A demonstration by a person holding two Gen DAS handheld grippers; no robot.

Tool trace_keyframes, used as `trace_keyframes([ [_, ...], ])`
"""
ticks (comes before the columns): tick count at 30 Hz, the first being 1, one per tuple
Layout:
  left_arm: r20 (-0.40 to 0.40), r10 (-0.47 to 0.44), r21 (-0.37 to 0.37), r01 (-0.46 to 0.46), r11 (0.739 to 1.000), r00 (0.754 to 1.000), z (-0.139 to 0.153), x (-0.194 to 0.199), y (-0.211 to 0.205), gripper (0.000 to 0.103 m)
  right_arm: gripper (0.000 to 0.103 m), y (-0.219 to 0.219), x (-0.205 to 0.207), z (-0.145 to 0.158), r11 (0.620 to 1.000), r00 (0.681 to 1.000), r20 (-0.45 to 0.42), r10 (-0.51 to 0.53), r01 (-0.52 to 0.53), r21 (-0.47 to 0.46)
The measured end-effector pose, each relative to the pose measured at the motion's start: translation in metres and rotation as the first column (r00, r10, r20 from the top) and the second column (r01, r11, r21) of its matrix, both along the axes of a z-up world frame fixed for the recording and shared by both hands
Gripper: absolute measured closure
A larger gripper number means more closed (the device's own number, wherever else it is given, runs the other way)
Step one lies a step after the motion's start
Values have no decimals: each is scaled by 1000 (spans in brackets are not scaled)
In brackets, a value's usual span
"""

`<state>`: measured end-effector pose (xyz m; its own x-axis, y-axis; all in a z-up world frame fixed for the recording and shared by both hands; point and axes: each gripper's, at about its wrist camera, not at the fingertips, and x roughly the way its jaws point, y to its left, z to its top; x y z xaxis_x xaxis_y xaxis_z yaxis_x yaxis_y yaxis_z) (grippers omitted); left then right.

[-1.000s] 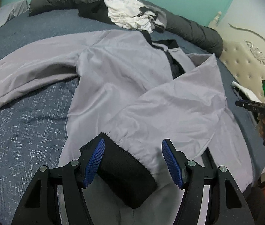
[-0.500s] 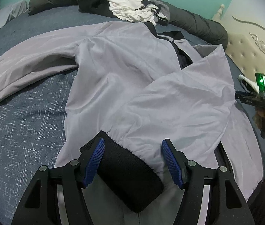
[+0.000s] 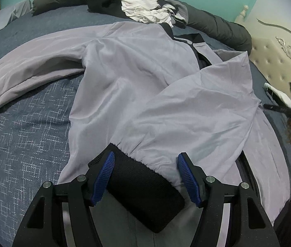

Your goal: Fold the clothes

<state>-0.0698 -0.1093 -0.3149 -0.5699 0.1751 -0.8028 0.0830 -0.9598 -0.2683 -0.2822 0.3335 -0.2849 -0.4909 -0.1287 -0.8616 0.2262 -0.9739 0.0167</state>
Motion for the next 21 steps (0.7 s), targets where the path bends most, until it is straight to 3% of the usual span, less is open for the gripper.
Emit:
trace_keyframes([
  [4,3,1,-5,-1,1000,1000,1,0,1,36,54,-7,-16,44,997,998,-55,-14,10,-71],
  [8,6,2,-10,-2,1000,1000,2,-1,2,35,48,-58,-59,81,990,997,-51,50,-56,-129],
  [10,6,2,-13,-1,1000,1000,2,-1,2,35,47,-90,-88,89,990,994,-24,102,-104,-91],
  [14,7,-6,-27,6,1000,1000,2,-2,5,35,47,-141,-134,86,988,987,49,152,-153,34],
  [21,15,-15,-16,16,1000,1000,2,-3,3,33,47,-164,-166,44,971,977,188,96,-134,200],
])
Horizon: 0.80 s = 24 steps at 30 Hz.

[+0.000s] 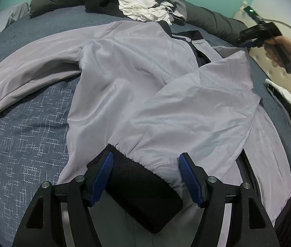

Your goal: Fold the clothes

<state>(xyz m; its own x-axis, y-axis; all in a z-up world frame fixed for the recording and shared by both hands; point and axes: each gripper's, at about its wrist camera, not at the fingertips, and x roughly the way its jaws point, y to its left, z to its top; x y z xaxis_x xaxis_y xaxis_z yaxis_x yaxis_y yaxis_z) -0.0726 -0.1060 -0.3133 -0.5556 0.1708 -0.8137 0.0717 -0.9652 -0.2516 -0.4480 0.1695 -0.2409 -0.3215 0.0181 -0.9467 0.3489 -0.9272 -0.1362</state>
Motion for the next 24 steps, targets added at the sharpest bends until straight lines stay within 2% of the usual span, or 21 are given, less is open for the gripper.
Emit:
trace_keyframes([
  [2,0,-2,0,2,1000,1000,0,0,0,33,47,0,-6,-10,999,1000,22,-11,11,33],
  [3,0,-4,-4,4,1000,1000,-1,-1,1,33,56,1,-8,-14,999,999,32,-14,13,41],
  [4,0,-6,-9,6,1000,1000,-1,-1,1,33,74,2,-10,-18,999,999,40,-17,15,49],
  [6,1,-8,-17,8,1000,1000,-1,-2,3,33,91,5,-16,-25,998,998,51,-21,18,62],
  [7,1,-8,-20,8,1000,1000,-1,-2,4,33,96,8,-19,-27,997,999,38,-28,25,77],
  [15,-4,-20,-35,20,999,1000,-2,-1,8,33,99,43,-49,-31,985,987,-44,-152,155,82],
  [24,-2,-34,-47,34,998,999,-2,-4,10,33,100,58,-81,-53,975,975,-92,-203,209,73],
])
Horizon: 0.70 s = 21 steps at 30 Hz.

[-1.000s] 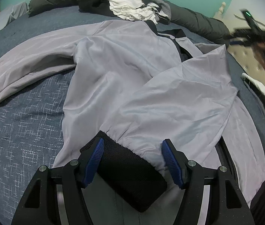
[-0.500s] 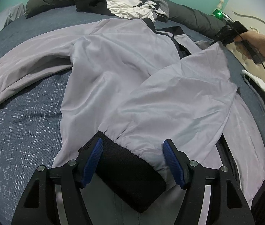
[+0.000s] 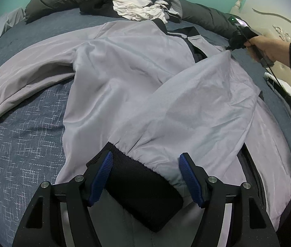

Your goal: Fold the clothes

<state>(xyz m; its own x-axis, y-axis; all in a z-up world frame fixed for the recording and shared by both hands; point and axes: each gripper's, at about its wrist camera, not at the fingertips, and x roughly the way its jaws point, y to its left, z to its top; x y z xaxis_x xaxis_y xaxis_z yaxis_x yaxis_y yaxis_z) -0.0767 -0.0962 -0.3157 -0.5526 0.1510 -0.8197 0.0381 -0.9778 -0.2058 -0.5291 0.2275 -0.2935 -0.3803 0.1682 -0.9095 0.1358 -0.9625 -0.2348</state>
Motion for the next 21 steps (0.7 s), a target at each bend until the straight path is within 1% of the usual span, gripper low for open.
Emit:
trace_keyframes([
  [4,3,-6,-14,6,1000,1000,-1,0,2,33,100,8,-12,-1,999,1000,-25,-16,15,-30],
  [7,6,-6,-15,6,1000,1000,-1,2,2,33,101,12,-15,6,999,997,-68,-20,17,-49],
  [10,5,-5,-13,5,1000,1000,-1,3,2,33,101,19,-11,23,987,989,-146,-19,-5,-159],
  [13,4,-4,-5,4,1000,1000,-1,4,1,33,101,14,0,29,968,988,-148,49,-84,-236],
  [15,4,-4,1,4,1000,1000,-1,4,0,33,101,9,10,26,961,987,-135,90,-121,-247],
  [17,4,-3,4,3,1000,1000,-2,3,0,33,101,8,20,18,951,988,-120,95,-125,-282],
  [19,3,-3,1,3,1000,1000,-2,4,1,33,101,7,25,6,948,989,-104,105,-131,-290],
  [21,4,-3,1,3,1000,1000,-2,4,0,33,101,11,20,-5,950,989,-117,94,-125,-288],
])
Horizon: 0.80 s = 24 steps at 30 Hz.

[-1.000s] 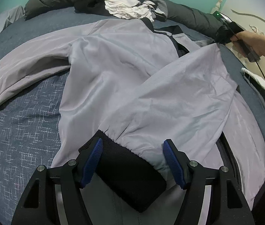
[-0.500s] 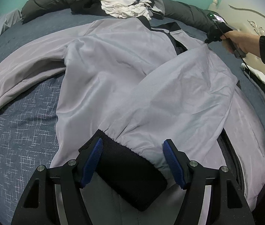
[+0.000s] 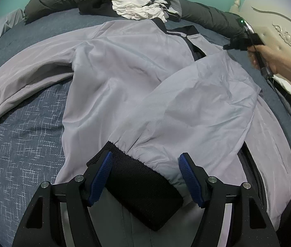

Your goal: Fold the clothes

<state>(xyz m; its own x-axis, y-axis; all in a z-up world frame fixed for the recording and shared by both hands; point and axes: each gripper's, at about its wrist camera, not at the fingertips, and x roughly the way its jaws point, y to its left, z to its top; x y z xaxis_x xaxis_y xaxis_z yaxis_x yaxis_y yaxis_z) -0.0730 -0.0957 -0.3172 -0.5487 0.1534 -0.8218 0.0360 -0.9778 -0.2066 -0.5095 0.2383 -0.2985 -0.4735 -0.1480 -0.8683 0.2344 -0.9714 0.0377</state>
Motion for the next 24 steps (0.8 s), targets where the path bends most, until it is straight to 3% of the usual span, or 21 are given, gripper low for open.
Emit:
trace_keyframes([
  [3,3,2,0,-2,1000,1000,0,-1,0,33,101,6,-12,-7,998,999,-25,-30,32,61],
  [7,6,1,0,-1,1000,1000,-1,-3,0,32,100,13,0,26,999,984,-174,-43,45,5],
  [9,8,1,4,-1,1000,1000,0,-2,-1,32,99,12,18,38,999,980,-198,-7,0,-39],
  [13,12,4,10,-4,1000,1000,0,-1,-2,32,96,-1,68,38,993,987,-147,73,-84,-77],
  [19,16,10,18,-10,1000,1000,1,1,-3,32,96,-14,169,29,955,992,-57,115,-126,-269],
  [24,19,28,38,-28,999,999,3,3,-8,32,93,-51,230,22,927,974,-4,225,-215,-308],
])
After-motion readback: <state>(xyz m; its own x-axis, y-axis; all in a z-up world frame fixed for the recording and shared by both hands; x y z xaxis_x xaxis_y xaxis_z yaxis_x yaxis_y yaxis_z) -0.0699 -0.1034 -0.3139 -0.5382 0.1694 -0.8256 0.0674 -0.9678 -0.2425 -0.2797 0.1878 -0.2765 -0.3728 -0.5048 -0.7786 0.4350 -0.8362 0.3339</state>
